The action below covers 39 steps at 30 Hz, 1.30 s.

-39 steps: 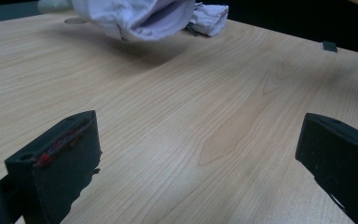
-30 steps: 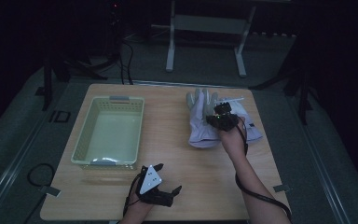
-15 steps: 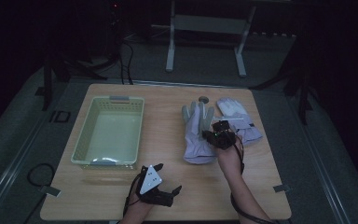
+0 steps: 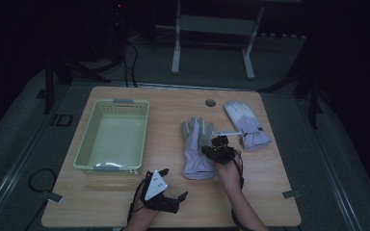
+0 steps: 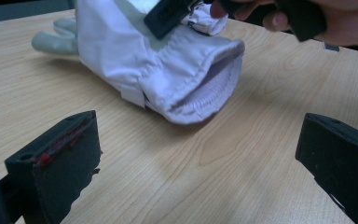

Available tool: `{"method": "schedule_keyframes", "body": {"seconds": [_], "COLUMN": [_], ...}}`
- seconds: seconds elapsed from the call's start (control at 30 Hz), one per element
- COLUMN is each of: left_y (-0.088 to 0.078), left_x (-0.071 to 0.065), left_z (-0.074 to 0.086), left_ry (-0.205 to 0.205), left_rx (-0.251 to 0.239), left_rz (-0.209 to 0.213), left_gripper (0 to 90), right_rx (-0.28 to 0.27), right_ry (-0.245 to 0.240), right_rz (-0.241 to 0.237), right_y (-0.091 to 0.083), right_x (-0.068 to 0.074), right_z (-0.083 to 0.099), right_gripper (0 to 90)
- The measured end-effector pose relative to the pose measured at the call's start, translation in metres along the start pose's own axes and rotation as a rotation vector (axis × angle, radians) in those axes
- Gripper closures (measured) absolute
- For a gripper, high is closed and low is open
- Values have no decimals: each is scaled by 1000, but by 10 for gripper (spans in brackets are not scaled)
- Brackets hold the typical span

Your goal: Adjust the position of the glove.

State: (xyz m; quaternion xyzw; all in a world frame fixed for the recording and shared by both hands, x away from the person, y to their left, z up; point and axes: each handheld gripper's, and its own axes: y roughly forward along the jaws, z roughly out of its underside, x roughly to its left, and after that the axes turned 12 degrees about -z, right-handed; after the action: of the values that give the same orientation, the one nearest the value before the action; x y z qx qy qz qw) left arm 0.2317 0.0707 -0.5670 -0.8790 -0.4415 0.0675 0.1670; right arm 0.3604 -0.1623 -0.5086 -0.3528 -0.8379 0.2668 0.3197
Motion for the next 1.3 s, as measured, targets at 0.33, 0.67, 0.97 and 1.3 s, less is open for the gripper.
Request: {"method": "schedule_keyframes", "body": {"seconds": [0.33, 0.67, 0.97, 1.3], "left_y": [0, 0, 0, 0], "left_x": [0, 0, 0, 0], "left_z": [0, 0, 0, 0], "left_ry": [1, 1, 0, -4], "left_rx": [0, -1, -2, -3], "left_rz": [3, 5, 9, 10], "left_gripper": [0, 0, 0, 0], "right_rx": [60, 63, 80, 22], "right_ry": [-19, -58, -108, -251], "right_rz": [16, 24, 52, 27], "right_y": [16, 17, -4, -35], "right_x": [-6, -8, -13, -28], "right_z": [12, 14, 1, -19], "right_gripper": [841, 646, 556, 545]}}
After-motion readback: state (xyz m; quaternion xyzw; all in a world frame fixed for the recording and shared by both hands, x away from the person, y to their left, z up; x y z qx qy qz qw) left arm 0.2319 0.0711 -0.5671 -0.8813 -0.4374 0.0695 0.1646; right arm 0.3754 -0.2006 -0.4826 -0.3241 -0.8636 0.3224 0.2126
